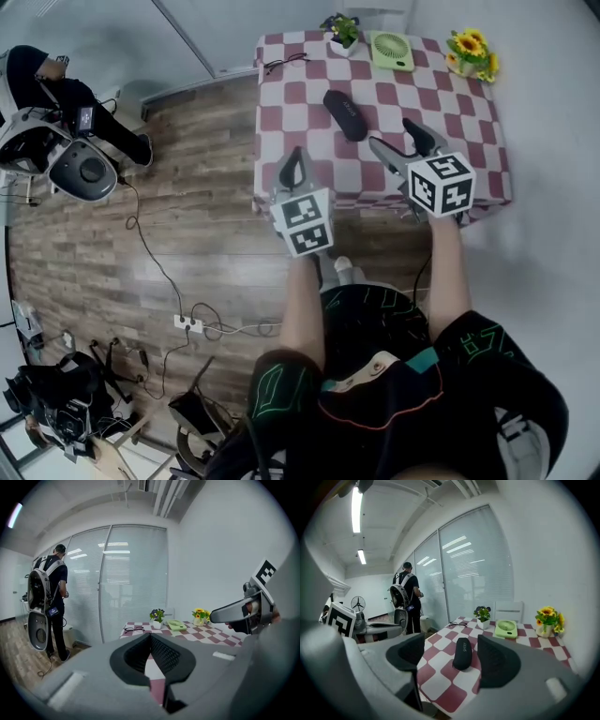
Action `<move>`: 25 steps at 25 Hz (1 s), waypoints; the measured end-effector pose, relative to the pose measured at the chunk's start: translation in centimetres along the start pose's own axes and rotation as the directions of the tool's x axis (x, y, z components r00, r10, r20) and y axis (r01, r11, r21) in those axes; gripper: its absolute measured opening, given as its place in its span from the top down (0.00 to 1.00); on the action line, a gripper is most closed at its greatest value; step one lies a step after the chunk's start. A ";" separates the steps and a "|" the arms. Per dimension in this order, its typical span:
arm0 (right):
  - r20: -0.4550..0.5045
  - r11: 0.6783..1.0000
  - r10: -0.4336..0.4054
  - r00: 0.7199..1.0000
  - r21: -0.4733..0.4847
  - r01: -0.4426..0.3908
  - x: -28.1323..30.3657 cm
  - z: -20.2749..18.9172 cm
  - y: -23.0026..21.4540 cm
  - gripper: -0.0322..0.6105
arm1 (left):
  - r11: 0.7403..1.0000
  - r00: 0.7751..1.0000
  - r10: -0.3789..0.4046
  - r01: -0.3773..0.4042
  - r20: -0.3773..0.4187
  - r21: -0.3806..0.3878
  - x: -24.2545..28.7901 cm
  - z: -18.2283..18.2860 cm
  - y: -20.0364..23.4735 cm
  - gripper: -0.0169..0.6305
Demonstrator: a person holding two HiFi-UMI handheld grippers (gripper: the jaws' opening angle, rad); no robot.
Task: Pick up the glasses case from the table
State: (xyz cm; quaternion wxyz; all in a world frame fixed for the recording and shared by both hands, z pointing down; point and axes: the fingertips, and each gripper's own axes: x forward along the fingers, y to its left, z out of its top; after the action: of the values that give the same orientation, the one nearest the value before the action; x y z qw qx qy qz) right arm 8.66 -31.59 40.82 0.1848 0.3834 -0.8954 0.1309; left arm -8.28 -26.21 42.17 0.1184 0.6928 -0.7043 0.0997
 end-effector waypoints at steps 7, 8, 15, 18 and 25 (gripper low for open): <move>-0.155 1.000 -0.011 0.988 0.000 0.011 5.6 -1.4 -2.3 0.40 | 1.000 0.999 -0.002 0.001 -0.046 -0.020 5.1 -0.9 1.4 0.96; -0.178 1.000 -0.010 0.984 0.004 0.011 6.6 -1.6 -2.6 0.40 | 1.000 0.999 -0.003 0.002 -0.053 -0.024 5.9 -1.0 1.8 0.96; -0.325 1.000 0.011 0.946 0.025 -0.003 12.8 -3.8 -4.3 0.40 | 0.998 0.991 -0.019 0.010 -0.130 -0.069 11.3 -3.2 3.6 0.96; -0.388 1.000 0.022 0.921 0.028 -0.012 15.3 -4.7 -4.9 0.40 | 0.996 0.987 -0.029 0.015 -0.159 -0.086 13.5 -4.1 4.2 0.96; -0.540 1.000 0.029 0.841 0.006 -0.031 19.6 -7.6 -5.6 0.40 | 0.988 0.974 -0.068 0.036 -0.215 -0.148 17.3 -5.6 5.0 0.96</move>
State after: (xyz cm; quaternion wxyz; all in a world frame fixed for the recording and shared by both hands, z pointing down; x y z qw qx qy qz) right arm 2.07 -44.99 56.59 0.4279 0.3169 -0.8132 0.2349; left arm -13.33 -40.84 52.93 0.2473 0.6856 -0.6738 0.1217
